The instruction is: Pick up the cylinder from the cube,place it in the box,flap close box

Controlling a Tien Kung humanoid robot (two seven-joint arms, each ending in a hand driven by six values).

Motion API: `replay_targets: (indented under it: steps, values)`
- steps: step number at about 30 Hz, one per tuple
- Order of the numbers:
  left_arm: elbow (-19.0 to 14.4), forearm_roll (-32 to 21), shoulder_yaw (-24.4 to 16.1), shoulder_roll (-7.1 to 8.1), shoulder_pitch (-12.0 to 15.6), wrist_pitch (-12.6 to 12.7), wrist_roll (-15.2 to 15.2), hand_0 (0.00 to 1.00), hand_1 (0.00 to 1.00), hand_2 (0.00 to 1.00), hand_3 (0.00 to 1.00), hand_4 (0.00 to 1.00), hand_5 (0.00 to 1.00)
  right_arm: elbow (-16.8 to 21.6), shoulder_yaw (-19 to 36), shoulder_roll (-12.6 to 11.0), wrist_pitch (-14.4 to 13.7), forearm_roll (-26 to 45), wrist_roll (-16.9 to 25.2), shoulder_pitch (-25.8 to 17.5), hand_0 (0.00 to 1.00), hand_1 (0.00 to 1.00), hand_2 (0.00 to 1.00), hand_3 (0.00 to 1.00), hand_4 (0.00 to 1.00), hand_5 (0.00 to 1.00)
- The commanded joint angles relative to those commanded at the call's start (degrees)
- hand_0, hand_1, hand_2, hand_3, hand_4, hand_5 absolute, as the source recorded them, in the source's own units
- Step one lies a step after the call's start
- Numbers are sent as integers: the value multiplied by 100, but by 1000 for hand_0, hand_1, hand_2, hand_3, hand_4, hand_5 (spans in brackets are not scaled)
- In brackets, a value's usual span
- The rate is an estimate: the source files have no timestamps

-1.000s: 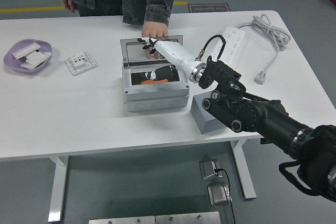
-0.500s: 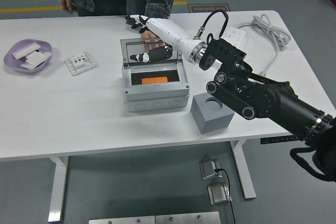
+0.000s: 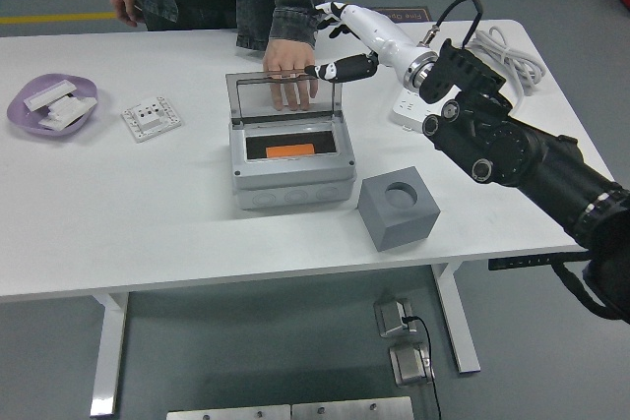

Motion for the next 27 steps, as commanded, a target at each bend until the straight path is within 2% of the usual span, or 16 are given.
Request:
replay_targets:
  steps: [5, 13, 27]
  values:
    - [0, -70, 93, -9, -24, -2, -21, 629, 640, 609, 624, 665, 258, -59, -216, 57, -211, 59, 19, -137, 719, 652, 735, 835, 871, 355]
    - [0, -123, 157, -18, -34, -2, -34, 629, 640, 608, 624, 664, 258, 261, -411, 41, -368, 61, 26, -270, 727, 646, 725, 830, 863, 380]
    - [0, -99, 98, -39, 4, 9, -40, 629, 640, 608, 624, 664, 259, 1189, -795, -332, -518, -52, -29, -525, 723, 644, 723, 827, 852, 375]
